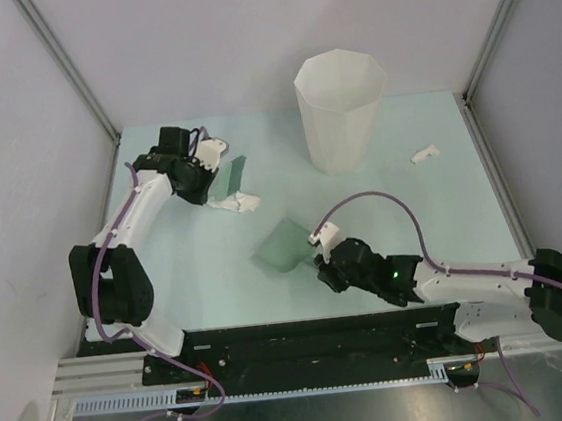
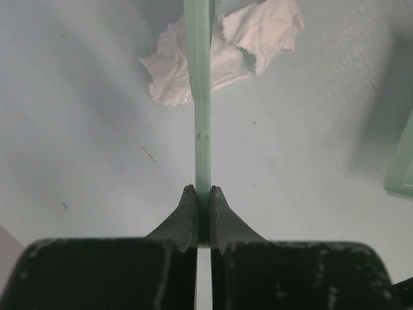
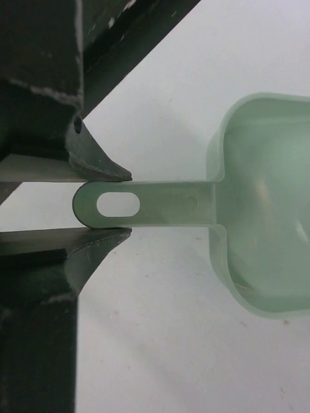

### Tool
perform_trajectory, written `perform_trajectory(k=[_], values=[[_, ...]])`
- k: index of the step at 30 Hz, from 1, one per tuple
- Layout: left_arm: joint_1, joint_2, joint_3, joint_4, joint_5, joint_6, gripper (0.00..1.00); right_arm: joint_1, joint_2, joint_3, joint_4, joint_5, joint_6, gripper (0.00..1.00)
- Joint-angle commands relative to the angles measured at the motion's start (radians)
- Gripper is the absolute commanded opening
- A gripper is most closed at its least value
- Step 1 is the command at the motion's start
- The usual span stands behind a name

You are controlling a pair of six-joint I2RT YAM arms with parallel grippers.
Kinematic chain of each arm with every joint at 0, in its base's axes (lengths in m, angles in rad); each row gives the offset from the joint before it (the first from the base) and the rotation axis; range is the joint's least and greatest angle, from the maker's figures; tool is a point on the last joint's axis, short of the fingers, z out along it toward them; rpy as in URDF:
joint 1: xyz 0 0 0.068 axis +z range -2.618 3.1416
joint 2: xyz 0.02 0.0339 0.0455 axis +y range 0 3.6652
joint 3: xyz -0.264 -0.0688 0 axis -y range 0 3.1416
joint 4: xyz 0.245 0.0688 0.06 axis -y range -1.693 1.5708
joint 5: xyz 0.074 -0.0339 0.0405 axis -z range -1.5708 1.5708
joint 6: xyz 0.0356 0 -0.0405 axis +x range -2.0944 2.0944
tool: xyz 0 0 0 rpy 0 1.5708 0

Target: Sweep away the paper scraps from the table

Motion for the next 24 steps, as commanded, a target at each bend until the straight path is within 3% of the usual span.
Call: perform_trajectory(k=[1, 9, 16, 24], values=[[-0.035, -0.03, 0.082, 0.021, -0.058, 0.018, 0.0, -0.068, -0.044, 0.183, -0.317, -0.078, 0.105, 0.0], [-0.062, 0.042, 0.107, 0.018, -0.177, 0.021, 0.0, -0.191, -0.022, 0.229, -0.387, -0.178, 0.171, 0.0], [-0.193, 0.01, -0.027, -0.005, -0.039, 0.056, 0.0, -0.191, 0.073, 0.248, -0.38, -0.163, 0.144, 0.0], [-0.236, -0.028, -0.025, -0.098, 0.213, 0.058, 0.0, -0.173, 0.108, 0.246, -0.369, -0.152, 0.107, 0.0]])
